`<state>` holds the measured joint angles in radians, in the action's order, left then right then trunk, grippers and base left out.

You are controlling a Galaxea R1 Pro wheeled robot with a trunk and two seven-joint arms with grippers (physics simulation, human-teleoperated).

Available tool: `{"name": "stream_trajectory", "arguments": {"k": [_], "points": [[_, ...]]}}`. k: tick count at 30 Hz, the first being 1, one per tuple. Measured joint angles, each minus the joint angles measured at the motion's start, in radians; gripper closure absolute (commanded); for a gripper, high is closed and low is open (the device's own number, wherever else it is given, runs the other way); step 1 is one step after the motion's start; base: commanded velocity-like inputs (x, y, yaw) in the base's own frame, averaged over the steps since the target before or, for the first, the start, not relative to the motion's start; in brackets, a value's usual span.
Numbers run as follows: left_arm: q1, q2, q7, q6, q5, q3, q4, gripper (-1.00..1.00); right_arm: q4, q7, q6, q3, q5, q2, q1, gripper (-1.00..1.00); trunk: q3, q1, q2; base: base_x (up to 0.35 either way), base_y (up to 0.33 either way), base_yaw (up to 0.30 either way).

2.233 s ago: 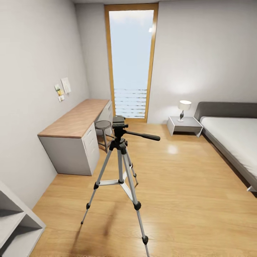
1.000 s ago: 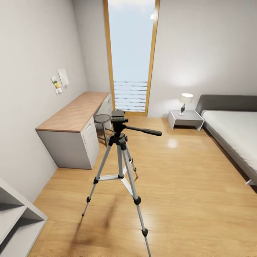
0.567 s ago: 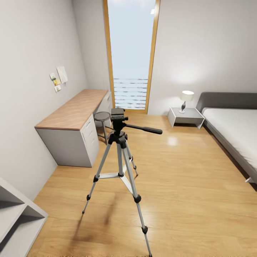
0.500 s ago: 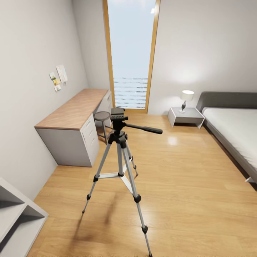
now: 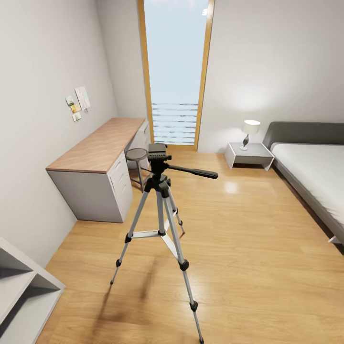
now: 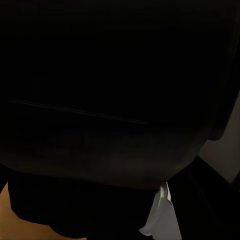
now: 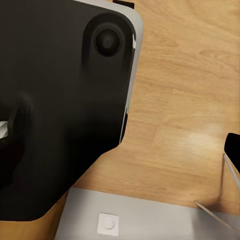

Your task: Attach the digital camera to the camera tripod in the bedroom.

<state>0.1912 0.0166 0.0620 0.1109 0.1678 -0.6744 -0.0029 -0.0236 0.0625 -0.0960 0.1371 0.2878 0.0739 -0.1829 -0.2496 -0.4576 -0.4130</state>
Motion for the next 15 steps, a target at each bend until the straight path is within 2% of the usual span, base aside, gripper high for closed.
{"name": "stream_trajectory", "arguments": {"k": [15], "points": [[0.0, 0.0, 0.0, 0.0, 0.0, -0.001, 0.0, 1.0, 0.001, 0.008, 0.005, -0.001, 0.003, -0.006, 0.0, -1.0, 0.0, 0.0, 0.0, 0.0, 0.0, 0.0]]}}
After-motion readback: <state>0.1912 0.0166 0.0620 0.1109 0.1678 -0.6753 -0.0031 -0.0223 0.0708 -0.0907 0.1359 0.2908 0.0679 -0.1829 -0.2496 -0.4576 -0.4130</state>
